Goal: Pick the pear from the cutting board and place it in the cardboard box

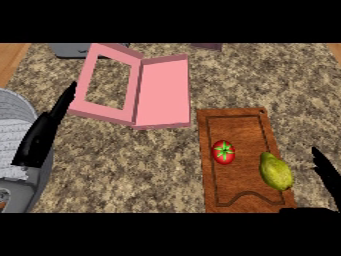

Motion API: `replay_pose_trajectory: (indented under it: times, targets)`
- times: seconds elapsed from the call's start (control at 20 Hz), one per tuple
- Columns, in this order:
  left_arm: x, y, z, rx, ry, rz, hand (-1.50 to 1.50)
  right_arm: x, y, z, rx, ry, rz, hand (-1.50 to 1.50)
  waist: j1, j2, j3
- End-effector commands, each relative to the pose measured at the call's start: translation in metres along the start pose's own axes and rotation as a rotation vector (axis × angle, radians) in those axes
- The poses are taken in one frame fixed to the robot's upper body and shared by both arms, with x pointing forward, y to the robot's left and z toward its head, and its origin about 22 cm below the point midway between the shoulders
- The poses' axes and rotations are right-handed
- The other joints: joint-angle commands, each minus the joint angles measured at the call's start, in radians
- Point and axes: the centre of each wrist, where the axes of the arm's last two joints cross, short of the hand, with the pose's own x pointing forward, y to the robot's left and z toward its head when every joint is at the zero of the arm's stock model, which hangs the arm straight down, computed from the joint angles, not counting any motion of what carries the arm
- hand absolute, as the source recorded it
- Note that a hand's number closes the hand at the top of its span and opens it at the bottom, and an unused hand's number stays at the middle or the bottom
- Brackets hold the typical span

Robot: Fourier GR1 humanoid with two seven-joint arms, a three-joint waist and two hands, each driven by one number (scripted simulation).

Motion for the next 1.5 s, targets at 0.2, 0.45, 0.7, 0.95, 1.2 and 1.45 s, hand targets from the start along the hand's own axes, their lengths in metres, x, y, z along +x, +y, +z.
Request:
replay_pose_trajectory:
  times: [0.2, 0.45, 0.7, 0.95, 1.2, 1.45]
  targets:
    - [-0.033, -0.023, -0.002, -0.006, 0.115, 0.039, 0.0, 0.0, 0.03, -0.016, 0.04, -0.011, -0.005, -1.5, -0.01, 0.027, -0.035]
    - [-0.041, -0.016, 0.02, -0.023, 0.119, 0.056, 0.0, 0.007, 0.029, -0.032, 0.04, -0.001, -0.038, -1.5, 0.011, 0.024, -0.035]
    - [-0.041, -0.018, 0.014, -0.003, 0.135, 0.05, 0.0, -0.008, 0.046, -0.028, 0.071, -0.008, -0.031, -1.5, -0.004, 0.024, -0.035]
    - [-0.041, -0.011, 0.016, -0.01, 0.123, 0.041, 0.0, -0.004, 0.056, -0.038, 0.074, -0.011, -0.037, -1.5, 0.002, 0.023, -0.034]
    - [-0.03, -0.018, 0.008, -0.006, 0.127, 0.046, 0.0, 0.004, 0.053, -0.046, -0.014, -0.077, 0.107, 1.5, 0.0, 0.023, -0.035]
    - [-0.035, -0.003, 0.01, -0.012, 0.119, 0.052, 0.0, -0.006, 0.048, -0.055, -0.151, -0.1, 0.141, 1.5, 0.0, 0.023, -0.034]
